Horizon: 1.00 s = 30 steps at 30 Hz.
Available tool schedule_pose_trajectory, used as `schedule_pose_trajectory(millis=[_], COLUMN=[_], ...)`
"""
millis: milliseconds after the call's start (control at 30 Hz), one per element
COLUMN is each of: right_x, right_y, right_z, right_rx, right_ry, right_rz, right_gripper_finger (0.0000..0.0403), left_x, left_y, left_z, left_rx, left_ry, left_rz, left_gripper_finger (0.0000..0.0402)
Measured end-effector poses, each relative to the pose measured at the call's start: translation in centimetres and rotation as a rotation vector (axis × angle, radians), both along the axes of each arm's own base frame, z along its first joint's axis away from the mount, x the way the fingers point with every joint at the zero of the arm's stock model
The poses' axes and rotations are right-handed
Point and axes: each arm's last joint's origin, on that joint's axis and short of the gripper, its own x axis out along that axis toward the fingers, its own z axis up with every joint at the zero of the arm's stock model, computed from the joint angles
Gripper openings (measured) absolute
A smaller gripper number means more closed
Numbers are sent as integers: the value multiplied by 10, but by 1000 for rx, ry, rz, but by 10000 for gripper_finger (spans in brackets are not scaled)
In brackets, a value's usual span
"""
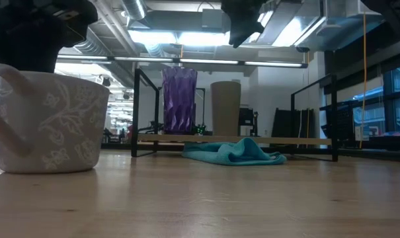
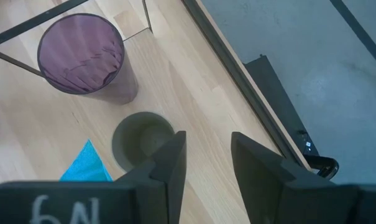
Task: Stack small to large cups/mugs on shelf
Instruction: Put the gray patterned mug on the shelf
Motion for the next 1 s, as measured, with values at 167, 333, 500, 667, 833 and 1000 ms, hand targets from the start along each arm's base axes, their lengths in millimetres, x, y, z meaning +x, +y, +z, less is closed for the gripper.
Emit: schedule_pose_trajectory(millis=[167,333,500,667,833,1000], right_x=[0,0,0,-3,-5,-8], right_y=[0,0,0,1,3,4], right_z=[0,0,0,-2,-3,-4], right_rx=[1,1,2,11,21,32], right_ry=[0,1,5,38,68,96], right_rz=[-1,-1,0,11,19,23], right_gripper_finger=[129,129,129,129,129,129], left_x=[0,1,2,3,4,5], left_y=[-1,-2,-3,-4,-5,-6], left_z=[0,0,0,-3,-12,-12], left_rx=[-13,-21,-28,-24,-48,-59], left_ry=[8,-5,-18,-9,-10,-26], left_rz=[-7,-7,-8,-8,-11,-11], left_gripper_finger=[74,74,74,74,73,56])
